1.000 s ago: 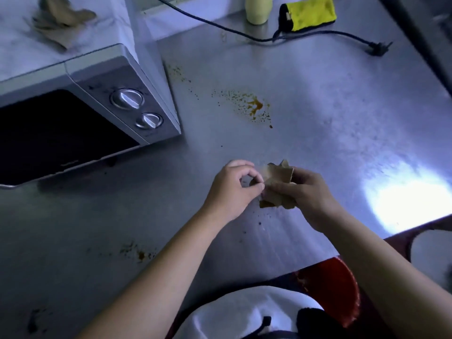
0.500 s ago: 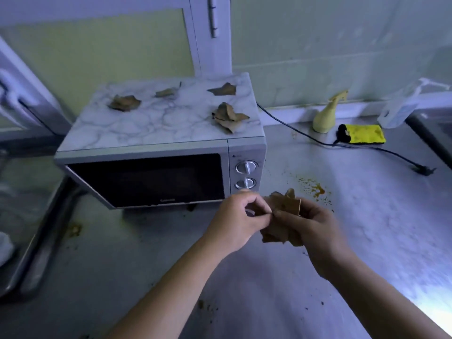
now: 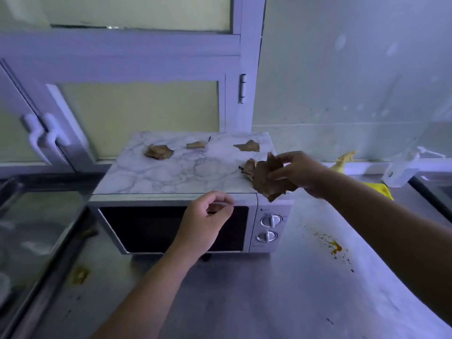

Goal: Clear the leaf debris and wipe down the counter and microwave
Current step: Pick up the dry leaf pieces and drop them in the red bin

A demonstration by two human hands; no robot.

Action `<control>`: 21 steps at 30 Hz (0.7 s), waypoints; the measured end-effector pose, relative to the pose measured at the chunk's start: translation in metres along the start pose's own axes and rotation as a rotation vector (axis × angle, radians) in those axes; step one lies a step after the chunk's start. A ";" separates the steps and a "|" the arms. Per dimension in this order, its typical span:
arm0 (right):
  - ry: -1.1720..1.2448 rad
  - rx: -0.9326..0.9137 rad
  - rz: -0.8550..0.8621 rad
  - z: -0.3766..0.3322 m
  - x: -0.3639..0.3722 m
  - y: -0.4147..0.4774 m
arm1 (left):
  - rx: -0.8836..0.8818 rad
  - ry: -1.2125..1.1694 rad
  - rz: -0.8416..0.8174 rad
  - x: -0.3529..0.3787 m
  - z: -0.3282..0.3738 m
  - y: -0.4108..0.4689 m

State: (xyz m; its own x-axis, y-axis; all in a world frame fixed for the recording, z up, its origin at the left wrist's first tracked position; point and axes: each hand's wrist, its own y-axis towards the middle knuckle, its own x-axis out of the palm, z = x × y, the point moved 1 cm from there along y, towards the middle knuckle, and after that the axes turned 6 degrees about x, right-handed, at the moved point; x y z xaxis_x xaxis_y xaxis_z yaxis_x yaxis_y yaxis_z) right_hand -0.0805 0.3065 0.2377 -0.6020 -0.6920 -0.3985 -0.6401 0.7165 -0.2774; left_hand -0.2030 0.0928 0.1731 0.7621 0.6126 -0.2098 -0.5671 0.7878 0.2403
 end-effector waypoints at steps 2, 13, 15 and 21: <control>-0.102 0.028 -0.031 -0.009 0.005 0.029 | -0.009 0.062 0.033 -0.023 -0.006 0.006; -0.644 -0.148 0.049 -0.002 0.036 0.067 | -0.118 0.639 0.197 -0.149 -0.059 0.139; -0.600 -0.151 0.010 -0.002 0.036 0.062 | -0.186 0.705 0.163 -0.153 -0.063 0.164; -0.609 -0.035 -0.017 -0.004 0.035 0.063 | -0.323 0.803 0.102 -0.155 -0.065 0.197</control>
State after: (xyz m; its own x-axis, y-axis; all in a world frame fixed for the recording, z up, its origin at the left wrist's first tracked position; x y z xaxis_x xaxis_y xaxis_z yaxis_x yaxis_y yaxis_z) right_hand -0.1437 0.3277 0.2096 -0.2169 -0.5207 -0.8258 -0.6688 0.6955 -0.2628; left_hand -0.4538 0.1572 0.1911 0.3210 0.4451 -0.8360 -0.7738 0.6322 0.0394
